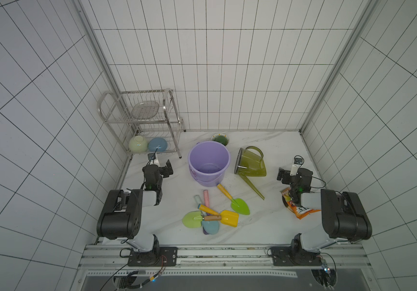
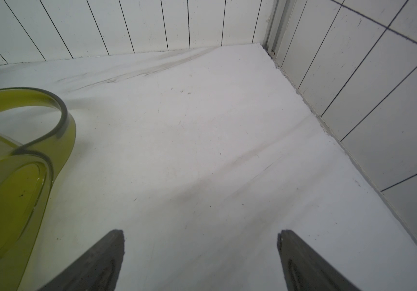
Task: Organize the gardening tools
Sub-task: Pick up the gardening tool from the center of the board.
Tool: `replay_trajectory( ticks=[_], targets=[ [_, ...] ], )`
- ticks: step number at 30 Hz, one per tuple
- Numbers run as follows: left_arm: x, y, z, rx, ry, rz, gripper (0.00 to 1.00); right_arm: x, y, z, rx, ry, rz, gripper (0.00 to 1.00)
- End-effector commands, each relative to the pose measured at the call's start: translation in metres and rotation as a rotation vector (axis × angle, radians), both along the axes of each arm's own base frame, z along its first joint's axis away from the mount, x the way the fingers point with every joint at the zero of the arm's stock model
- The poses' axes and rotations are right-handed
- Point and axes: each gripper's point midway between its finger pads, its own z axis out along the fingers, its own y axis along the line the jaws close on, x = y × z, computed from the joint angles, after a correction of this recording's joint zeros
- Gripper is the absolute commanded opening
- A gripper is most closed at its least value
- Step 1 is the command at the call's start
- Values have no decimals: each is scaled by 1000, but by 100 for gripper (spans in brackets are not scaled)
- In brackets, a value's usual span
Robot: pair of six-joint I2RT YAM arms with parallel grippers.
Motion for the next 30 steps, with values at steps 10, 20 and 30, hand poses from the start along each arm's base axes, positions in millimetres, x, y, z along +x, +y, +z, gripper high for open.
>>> replay_trajectory(
  ticks=[10,20,30],
  targets=[
    [-13,-1,43,-53,-33,-56,98,-22,48,71,-20,61,80,99],
    [-14,-27,59,-62,179,-318,98,-75,143,111,87,223,396,99],
    [-69,-76,89,73,377,-754,97,-152,213,112,240,432,691,99]
  ],
)
